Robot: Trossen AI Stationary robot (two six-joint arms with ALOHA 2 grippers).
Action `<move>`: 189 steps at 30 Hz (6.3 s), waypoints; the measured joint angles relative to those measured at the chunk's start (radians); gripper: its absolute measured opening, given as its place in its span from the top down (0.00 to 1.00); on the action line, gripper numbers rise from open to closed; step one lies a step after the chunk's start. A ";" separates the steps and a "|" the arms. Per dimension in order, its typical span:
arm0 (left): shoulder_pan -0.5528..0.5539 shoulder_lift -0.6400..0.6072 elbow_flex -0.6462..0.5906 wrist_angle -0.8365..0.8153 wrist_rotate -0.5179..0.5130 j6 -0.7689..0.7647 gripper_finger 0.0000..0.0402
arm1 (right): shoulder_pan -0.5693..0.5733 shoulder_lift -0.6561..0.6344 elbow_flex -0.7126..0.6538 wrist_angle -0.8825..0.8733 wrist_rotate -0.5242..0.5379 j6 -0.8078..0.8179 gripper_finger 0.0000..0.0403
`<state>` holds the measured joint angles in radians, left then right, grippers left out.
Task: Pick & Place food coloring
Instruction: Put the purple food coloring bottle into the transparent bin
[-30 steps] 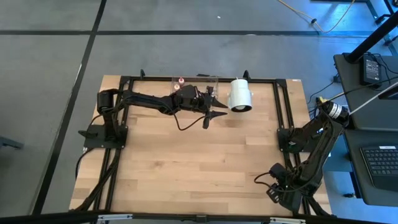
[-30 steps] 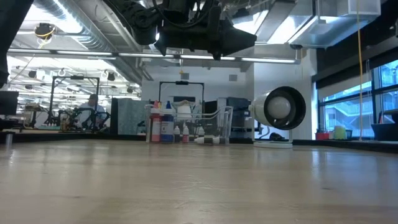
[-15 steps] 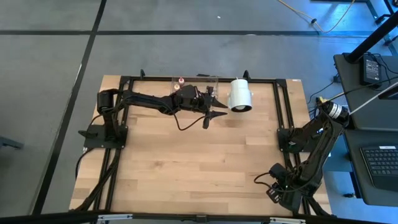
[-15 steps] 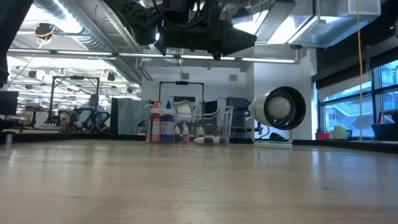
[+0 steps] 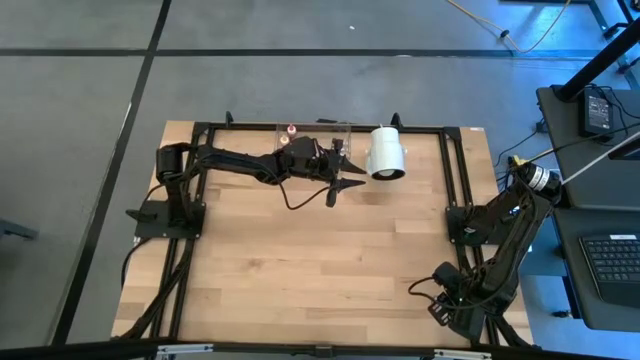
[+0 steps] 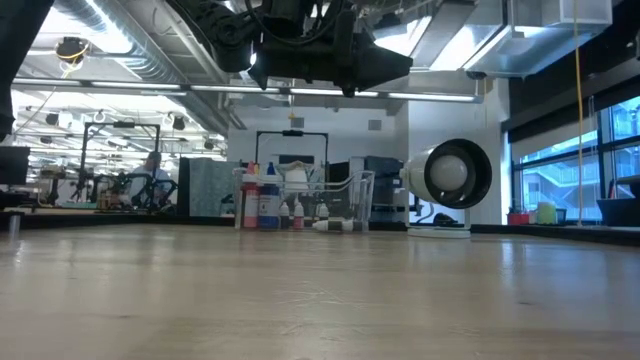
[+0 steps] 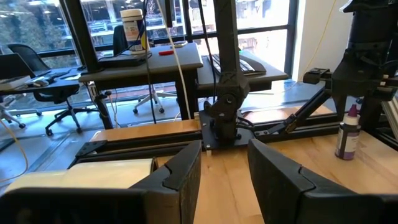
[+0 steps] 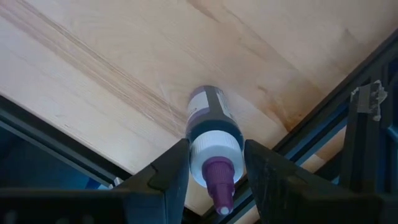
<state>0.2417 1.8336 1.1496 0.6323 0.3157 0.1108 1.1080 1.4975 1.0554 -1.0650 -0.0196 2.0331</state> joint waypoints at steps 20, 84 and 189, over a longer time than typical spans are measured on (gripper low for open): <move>0.000 -0.014 0.000 -0.021 0.000 0.008 0.68 | -0.001 -0.003 0.000 0.010 -0.005 -0.015 0.71; -0.103 -0.628 -0.354 -0.775 -0.460 -0.257 0.68 | -1.068 0.685 0.917 -0.163 -0.035 -2.356 0.63; -0.216 0.022 0.149 -1.041 -0.231 -0.063 0.44 | -0.955 -0.435 -0.406 0.708 0.263 -2.064 0.32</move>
<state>0.0261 1.8558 1.2987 -0.4083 0.0842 0.0478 0.1528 1.0630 0.6498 -0.3568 0.2435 -0.0311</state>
